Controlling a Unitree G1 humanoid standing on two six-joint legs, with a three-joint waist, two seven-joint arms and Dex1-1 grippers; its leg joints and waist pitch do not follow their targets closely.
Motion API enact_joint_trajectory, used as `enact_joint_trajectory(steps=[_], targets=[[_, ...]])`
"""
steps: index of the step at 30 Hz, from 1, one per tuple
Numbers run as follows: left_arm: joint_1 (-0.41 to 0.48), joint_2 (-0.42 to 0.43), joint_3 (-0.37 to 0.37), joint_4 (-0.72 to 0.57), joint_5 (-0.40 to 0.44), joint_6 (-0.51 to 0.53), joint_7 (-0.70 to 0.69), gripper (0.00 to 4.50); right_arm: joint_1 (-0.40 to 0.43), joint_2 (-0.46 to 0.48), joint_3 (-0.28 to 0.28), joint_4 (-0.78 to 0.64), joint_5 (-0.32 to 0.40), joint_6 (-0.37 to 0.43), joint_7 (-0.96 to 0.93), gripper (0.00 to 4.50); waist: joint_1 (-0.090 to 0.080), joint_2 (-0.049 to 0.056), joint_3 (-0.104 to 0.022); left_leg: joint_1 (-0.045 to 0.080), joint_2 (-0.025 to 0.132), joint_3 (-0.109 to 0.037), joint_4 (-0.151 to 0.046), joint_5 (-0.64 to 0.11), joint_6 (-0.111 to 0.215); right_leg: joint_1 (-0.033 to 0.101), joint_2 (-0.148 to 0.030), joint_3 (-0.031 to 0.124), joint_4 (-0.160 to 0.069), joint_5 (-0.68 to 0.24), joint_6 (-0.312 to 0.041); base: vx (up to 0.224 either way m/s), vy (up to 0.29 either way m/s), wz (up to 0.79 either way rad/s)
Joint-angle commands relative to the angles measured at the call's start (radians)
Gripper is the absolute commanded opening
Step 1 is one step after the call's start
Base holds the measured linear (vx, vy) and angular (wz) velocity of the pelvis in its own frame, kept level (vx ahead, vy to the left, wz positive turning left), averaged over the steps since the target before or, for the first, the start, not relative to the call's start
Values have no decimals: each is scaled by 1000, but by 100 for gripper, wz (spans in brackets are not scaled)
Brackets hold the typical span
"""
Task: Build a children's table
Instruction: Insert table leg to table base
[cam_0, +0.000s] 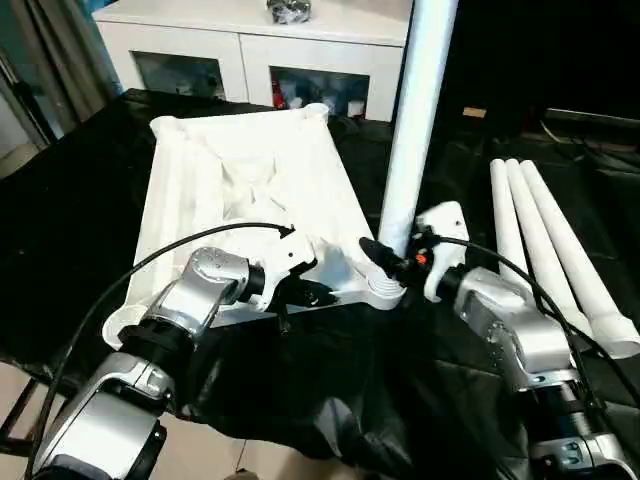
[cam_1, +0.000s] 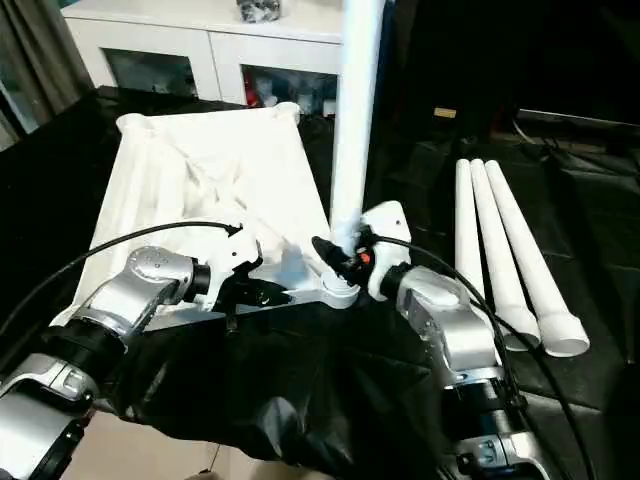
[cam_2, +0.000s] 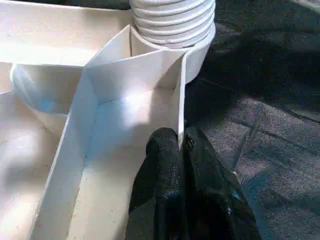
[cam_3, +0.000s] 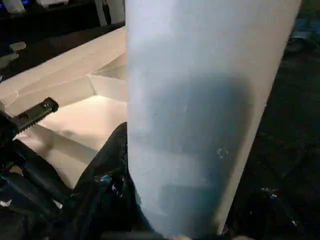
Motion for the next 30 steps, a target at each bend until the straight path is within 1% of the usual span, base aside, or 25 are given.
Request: enact_joint_trajectory(steps=[1, 2, 4, 5, 6, 7, 8, 9, 11, 12, 13, 14, 15, 17, 18, 20, 21, 22, 23, 25, 26, 28, 30], targets=[[-10, -7, 39, 2, -25, -7, 1, 0, 41, 6, -2, 56, 7, 13, -9, 189, 4, 4, -72, -9, 30, 1, -77, -115, 10, 70, -65, 36, -76, -141, -250, 0, 0, 0], [-9, -7, 42, 3, -25, -8, 1, 0, 43, 9, -7, 60, 9, 10, -10, 189, 4, 3, -72, -10, 29, 2, -77, -114, 11, 71, -65, 36, -76, -139, -251, 0, 0, 0], [-6, -7, 49, 2, -26, -8, -1, 0, 49, 20, -27, 72, 17, 2, -17, 189, 4, 6, -71, -8, 30, 1, -78, -120, 10, 70, -65, 35, -77, -147, -251, 0, 0, 0], [-5, -6, 51, 1, -26, -7, -2, 0, 50, 25, -37, 78, 22, -1, -21, 189, 4, 9, -71, -8, 30, 1, -78, -122, 9, 70, -66, 36, -78, -151, -251, 0, 0, 0], [-4, -6, 53, 1, -26, -8, -3, 0, 52, 34, -52, 87, 33, -3, -24, 189, 3, 7, -70, -8, 30, 1, -80, -133, 9, 69, -65, 36, -79, -162, -250, 0, 0, 0], [-2, -4, 56, 2, -25, -10, 0, 0, 54, 50, -80, 97, 57, -7, -30, 189, 3, 10, -71, -8, 30, 1, -80, -136, 8, 69, -66, 36, -79, -167, -250, 0, 0, 0], [-2, -4, 56, 2, -25, -10, 0, 0, 54, 50, -80, 97, 57, -7, -30, 189, 3, 9, -71, -9, 30, 1, -80, -137, 8, 69, -67, 36, -80, -169, -249, 0, 0, 0], [1, -5, 60, 1, -24, -14, 12, 0, 64, 71, -126, 108, 105, -9, -35, 189, 4, 9, -71, -8, 31, 0, -81, -134, 11, 69, -67, 36, -80, -160, -252, 0, 0, 0], [4, -9, 67, 1, -24, -18, 27, 0, 89, 89, -167, 122, 143, -33, -31, 189, 4, 10, -71, -8, 32, 0, -82, -141, 12, 68, -67, 35, -80, -166, -255, 0, 0, 0], [4, -10, 68, 1, -24, -19, 28, 0, 91, 90, -169, 123, 145, -36, -30, 189, 4, 9, -71, -8, 32, 1, -81, -139, 14, 69, -67, 36, -81, -163, -255, 0, 0, 0], [4, -11, 71, 2, -26, -18, 31, 0, 104, 93, -170, 126, 147, -49, -23, 189, 4, 12, -71, -10, 33, 1, -82, -139, 16, 69, -68, 35, -81, -161, -255, 0, 0, 0], [3, -13, 73, 2, -25, -20, 35, 0, 117, 96, -170, 131, 145, -65, -16, 189, 4, 10, -71, -10, 32, 1, -82, -138, 17, 69, -67, 35, -82, -162, -254, 0, 0, 0], [3, -15, 74, 3, -24, -23, 41, 0, 129, 99, -169, 137, 140, -82, -13, 189, 5, 11, -71, -11, 31, 1, -83, -134, 20, 68, -68, 34, -83, -172, -251, 0, 0, 0], [2, -17, 78, 7, -22, -29, 51, 0, 154, 107, -162, 151, 120, -124, -10, 189, 4, 12, -69, -11, 31, 1, -83, -139, 20, 68, -68, 35, -85, -191, -245, 0, 0, 0], [2, -17, 78, 7, -22, -29, 51, 0, 154, 107, -162, 151, 120, -124, -10, 189, 5, 13, -69, -10, 32, 1, -84, -142, 19, 67, -68, 35, -86, -198, -244, 0, 0, 0], [1, -20, 81, 12, -19, -35, 61, 0, 179, 113, -150, 152, 96, -171, -16, 189, 6, 13, -69, -10, 32, 1, -86, -146, 20, 66, -68, 35, -88, -208, -238, 0, 0, 0], [-1, -20, 82, 14, -17, -37, 62, 0, 187, 115, -145, 150, 90, -185, -23, 189, 5, 16, -68, -9, 32, 0, -88, -154, 20, 65, -68, 34, -90, -217, -235, 0, 0, 0], [-1, -20, 82, 15, -15, -37, 61, 0, 191, 112, -139, 145, 78, -197, -32, 189, 5, 15, -68, -8, 32, 1, -88, -156, 20, 65, -68, 34, -91, -220, -233, 0, 0, 0], [-2, -20, 81, 16, -14, -37, 60, 0, 193, 110, -135, 143, 71, -204, -37, 189, 6, 15, -69, -7, 32, 1, -89, -155, 23, 65, -67, 34, -92, -221, -231, 0, 0, 0], [-4, -20, 81, 18, -11, -39, 63, 0, 201, 99, -116, 124, 42, -227, -44, 189, 4, 17, -68, -7, 33, 1, -92, -164, 24, 64, -68, 34, -94, -243, -225, 0, 0, 0], [-4, -20, 81, 18, -11, -39, 63, 0, 201, 99, -115, 123, 41, -228, -44, 189, 4, 17, -68, -7, 33, 1, -93, -165, 24, 64, -67, 34, -95, -246, -222, 0, 0, 0], [-6, -21, 80, 21, -9, -41, 64, 0, 206, 89, -104, 103, 22, -240, -50, 189, 2, 14, -68, -8, 33, 1, -94, -170, 25, 64, -67, 34, -96, -255, -218, 0, 0, 0], [-7, -18, 76, 25, -4, -47, 63, 0, 212, 74, -82, 78, -5, -250, -50, 189, 3, 15, -67, -8, 33, 0, -95, -169, 25, 64, -67, 34, -97, -257, -213, 0, 0, 0]])
